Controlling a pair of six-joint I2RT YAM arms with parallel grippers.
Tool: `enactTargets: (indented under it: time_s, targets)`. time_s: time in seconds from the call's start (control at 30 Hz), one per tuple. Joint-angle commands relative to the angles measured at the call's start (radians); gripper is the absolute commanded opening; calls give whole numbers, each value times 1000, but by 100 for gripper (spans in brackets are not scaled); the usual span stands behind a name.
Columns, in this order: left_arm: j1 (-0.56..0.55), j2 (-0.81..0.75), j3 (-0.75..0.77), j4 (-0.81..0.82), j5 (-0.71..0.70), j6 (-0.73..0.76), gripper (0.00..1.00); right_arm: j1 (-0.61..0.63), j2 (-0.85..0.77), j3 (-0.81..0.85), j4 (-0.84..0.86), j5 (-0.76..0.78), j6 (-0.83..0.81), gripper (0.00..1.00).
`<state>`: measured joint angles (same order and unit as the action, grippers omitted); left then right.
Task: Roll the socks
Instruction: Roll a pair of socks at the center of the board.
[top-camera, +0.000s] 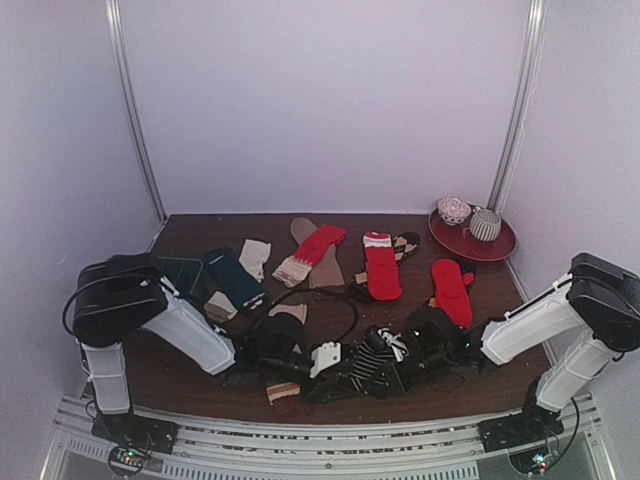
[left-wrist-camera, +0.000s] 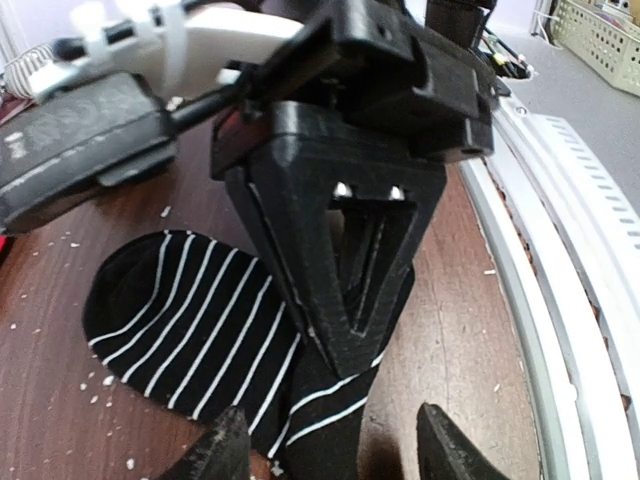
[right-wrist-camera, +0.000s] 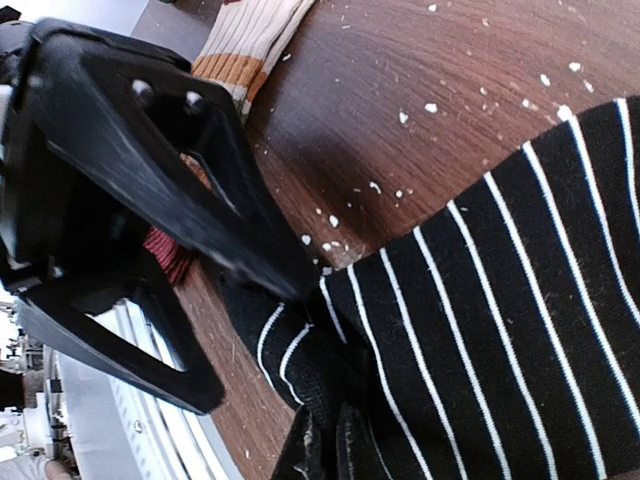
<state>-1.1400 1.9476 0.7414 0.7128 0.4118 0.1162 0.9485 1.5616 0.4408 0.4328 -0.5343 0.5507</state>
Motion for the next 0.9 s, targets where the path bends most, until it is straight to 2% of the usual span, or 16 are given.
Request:
enactTargets:
  time_s: [0.0, 0.1, 0.27, 0.43, 0.5, 0.6, 0.67, 0.73, 0.77, 0.87]
  targets:
    - [-9, 51, 36, 56, 65, 33, 52, -20, 43, -19, -114, -47, 15, 0]
    - [-10, 75, 39, 57, 62, 18, 44, -28, 45, -22, -113, -52, 7, 0]
    - [-10, 97, 50, 50, 41, 2, 37, -33, 52, -25, -110, -61, 2, 0]
    - [-10, 107, 64, 33, 51, -13, 17, -36, 52, -26, -106, -62, 0, 0]
    - [-10, 106, 63, 31, 57, -31, 2, -34, 55, -27, -103, -60, 2, 0]
    - [-10, 96, 58, 5, 48, -73, 0, -35, 54, -32, -100, -54, 1, 0]
    - [-10, 89, 56, -33, 25, -121, 0, -35, 41, -35, -104, -45, -9, 7]
    - [-9, 89, 70, -128, -2, -185, 0, -36, -6, -38, -108, -24, -33, 22]
    - [-9, 92, 77, -167, -8, -213, 0, -35, -39, -40, -115, -3, -51, 26]
    - [-4, 98, 73, -236, 5, -303, 0, -16, -204, -50, -162, 170, -140, 30]
